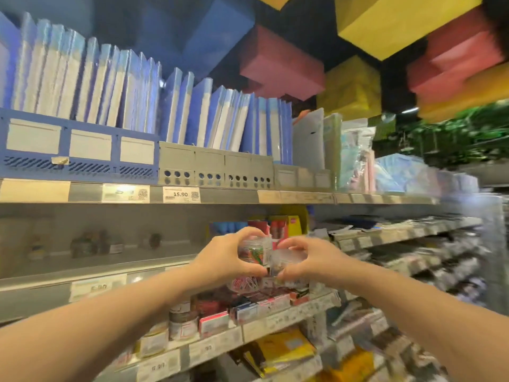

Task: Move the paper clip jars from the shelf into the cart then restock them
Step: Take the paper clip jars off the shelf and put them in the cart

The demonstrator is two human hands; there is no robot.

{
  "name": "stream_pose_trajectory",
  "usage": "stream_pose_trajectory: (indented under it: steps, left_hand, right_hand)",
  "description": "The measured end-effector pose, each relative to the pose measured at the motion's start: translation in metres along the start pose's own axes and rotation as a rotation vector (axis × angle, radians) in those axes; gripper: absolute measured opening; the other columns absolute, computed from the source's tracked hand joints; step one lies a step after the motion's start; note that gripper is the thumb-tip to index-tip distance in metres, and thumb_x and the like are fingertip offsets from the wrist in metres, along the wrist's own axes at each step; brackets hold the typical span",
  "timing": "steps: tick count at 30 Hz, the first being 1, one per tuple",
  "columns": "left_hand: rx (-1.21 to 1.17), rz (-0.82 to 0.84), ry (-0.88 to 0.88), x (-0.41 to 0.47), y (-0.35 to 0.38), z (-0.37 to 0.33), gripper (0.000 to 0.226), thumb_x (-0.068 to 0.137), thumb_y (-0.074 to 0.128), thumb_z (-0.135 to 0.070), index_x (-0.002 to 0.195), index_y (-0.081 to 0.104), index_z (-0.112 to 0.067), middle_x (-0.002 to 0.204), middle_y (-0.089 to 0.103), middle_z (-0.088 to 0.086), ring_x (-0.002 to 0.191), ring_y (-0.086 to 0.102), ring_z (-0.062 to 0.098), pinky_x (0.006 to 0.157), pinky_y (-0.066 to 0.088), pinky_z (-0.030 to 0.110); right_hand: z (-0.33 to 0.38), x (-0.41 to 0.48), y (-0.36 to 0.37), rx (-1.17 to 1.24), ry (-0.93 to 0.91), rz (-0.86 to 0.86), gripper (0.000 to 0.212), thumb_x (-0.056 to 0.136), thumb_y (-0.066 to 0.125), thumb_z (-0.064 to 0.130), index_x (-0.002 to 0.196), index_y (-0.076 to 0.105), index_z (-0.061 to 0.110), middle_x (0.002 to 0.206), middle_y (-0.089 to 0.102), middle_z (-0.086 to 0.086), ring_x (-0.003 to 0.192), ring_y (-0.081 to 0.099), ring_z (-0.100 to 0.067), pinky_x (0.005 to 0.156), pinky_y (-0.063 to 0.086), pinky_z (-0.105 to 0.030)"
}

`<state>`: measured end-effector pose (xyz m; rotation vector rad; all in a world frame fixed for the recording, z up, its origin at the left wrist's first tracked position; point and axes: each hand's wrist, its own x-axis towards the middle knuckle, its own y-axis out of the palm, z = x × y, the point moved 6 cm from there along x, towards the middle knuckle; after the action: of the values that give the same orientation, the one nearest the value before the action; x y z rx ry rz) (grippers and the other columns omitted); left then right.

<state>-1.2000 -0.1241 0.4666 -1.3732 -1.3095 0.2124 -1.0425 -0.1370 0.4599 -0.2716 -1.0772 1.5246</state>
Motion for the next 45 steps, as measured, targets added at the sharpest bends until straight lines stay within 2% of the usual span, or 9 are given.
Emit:
stream_pose_trajectory:
  steps: [6, 11, 16, 23, 29, 36, 40, 43, 45]
  left_hand:
    - [-0.161, 0.079, 0.134, -0.005, 0.094, -0.158, 0.058, 0.071, 0.076, -0.041, 0.120, 0.046, -0.043, 0.122, 0.056, -0.013, 0.086, 0.052, 0.006, 0.075, 0.039, 0.020]
    - [-0.270, 0.208, 0.266, -0.022, 0.190, -0.300, 0.055, 0.073, 0.075, -0.035, 0.118, 0.044, -0.033, 0.080, 0.051, -0.014, 0.065, 0.046, -0.002, 0.055, 0.035, 0.022]
    - [-0.480, 0.366, 0.390, -0.045, 0.305, -0.410, 0.070, 0.071, 0.078, -0.025, 0.128, 0.039, -0.027, 0.097, 0.055, -0.002, 0.079, 0.050, 0.012, 0.057, 0.035, 0.022]
    - [-0.654, 0.621, 0.430, -0.088, 0.471, -0.508, 0.090, 0.062, 0.083, -0.037, 0.136, 0.037, -0.020, 0.122, 0.055, 0.002, 0.102, 0.055, 0.015, 0.074, 0.036, 0.017]
    - [-0.661, 0.820, 0.408, -0.149, 0.630, -0.539, 0.093, 0.060, 0.084, -0.041, 0.137, 0.038, -0.016, 0.131, 0.049, 0.006, 0.119, 0.048, 0.019, 0.095, 0.037, 0.026]
    - [-0.560, 0.966, 0.187, -0.249, 0.748, -0.498, 0.092, 0.066, 0.081, -0.039, 0.141, 0.031, -0.020, 0.127, 0.045, 0.006, 0.112, 0.048, 0.020, 0.083, 0.040, 0.026]
    - [-0.471, 1.036, 0.044, -0.305, 0.784, -0.455, 0.095, 0.066, 0.081, -0.038, 0.143, 0.027, -0.021, 0.126, 0.043, 0.006, 0.110, 0.050, 0.023, 0.090, 0.045, 0.037]
    - [-0.414, 1.100, -0.008, -0.342, 0.801, -0.428, 0.090, 0.064, 0.081, -0.042, 0.138, 0.033, -0.023, 0.122, 0.044, 0.005, 0.107, 0.051, 0.021, 0.088, 0.047, 0.037]
    - [-0.346, 1.130, -0.045, -0.364, 0.806, -0.414, 0.086, 0.064, 0.081, -0.041, 0.136, 0.036, -0.023, 0.120, 0.043, 0.004, 0.104, 0.052, 0.020, 0.083, 0.047, 0.032]
  right_hand:
    - [-0.078, -0.147, -0.106, -0.066, 0.174, -0.058, 0.058, 0.071, 0.079, 0.033, 0.123, 0.054, 0.031, 0.116, 0.052, 0.010, 0.108, 0.048, -0.006, 0.071, 0.039, -0.011]
    - [-0.148, -0.290, -0.178, -0.140, 0.417, -0.152, 0.060, 0.070, 0.080, 0.034, 0.123, 0.053, 0.031, 0.115, 0.055, 0.008, 0.104, 0.055, -0.009, 0.072, 0.045, -0.016]
    - [-0.216, -0.414, -0.220, -0.254, 0.641, -0.191, 0.061, 0.072, 0.078, 0.036, 0.126, 0.051, 0.031, 0.115, 0.057, 0.008, 0.095, 0.053, -0.007, 0.060, 0.041, -0.006]
    - [-0.327, -0.542, -0.224, -0.284, 0.952, -0.243, 0.061, 0.073, 0.076, 0.035, 0.128, 0.051, 0.029, 0.128, 0.054, 0.004, 0.113, 0.050, -0.011, 0.083, 0.037, -0.022]
    - [-0.447, -0.637, -0.172, -0.181, 1.162, -0.252, 0.064, 0.068, 0.079, 0.030, 0.126, 0.053, 0.025, 0.123, 0.052, 0.003, 0.106, 0.048, -0.009, 0.083, 0.037, -0.023]
    - [-0.544, -0.707, -0.062, 0.000, 1.320, -0.120, 0.070, 0.072, 0.077, 0.030, 0.133, 0.046, 0.022, 0.126, 0.048, 0.001, 0.111, 0.050, -0.015, 0.085, 0.040, -0.023]
    - [-0.574, -0.728, 0.006, 0.083, 1.358, -0.006, 0.073, 0.071, 0.076, 0.029, 0.136, 0.044, 0.019, 0.125, 0.049, -0.002, 0.111, 0.052, -0.019, 0.088, 0.041, -0.025]
    - [-0.583, -0.744, 0.056, 0.149, 1.364, 0.055, 0.068, 0.071, 0.075, 0.035, 0.131, 0.047, 0.017, 0.113, 0.050, -0.003, 0.103, 0.050, -0.021, 0.077, 0.042, -0.024]
    - [-0.585, -0.756, 0.085, 0.166, 1.394, 0.094, 0.068, 0.074, 0.073, 0.036, 0.133, 0.043, 0.019, 0.122, 0.047, -0.004, 0.113, 0.045, -0.026, 0.086, 0.043, -0.031]
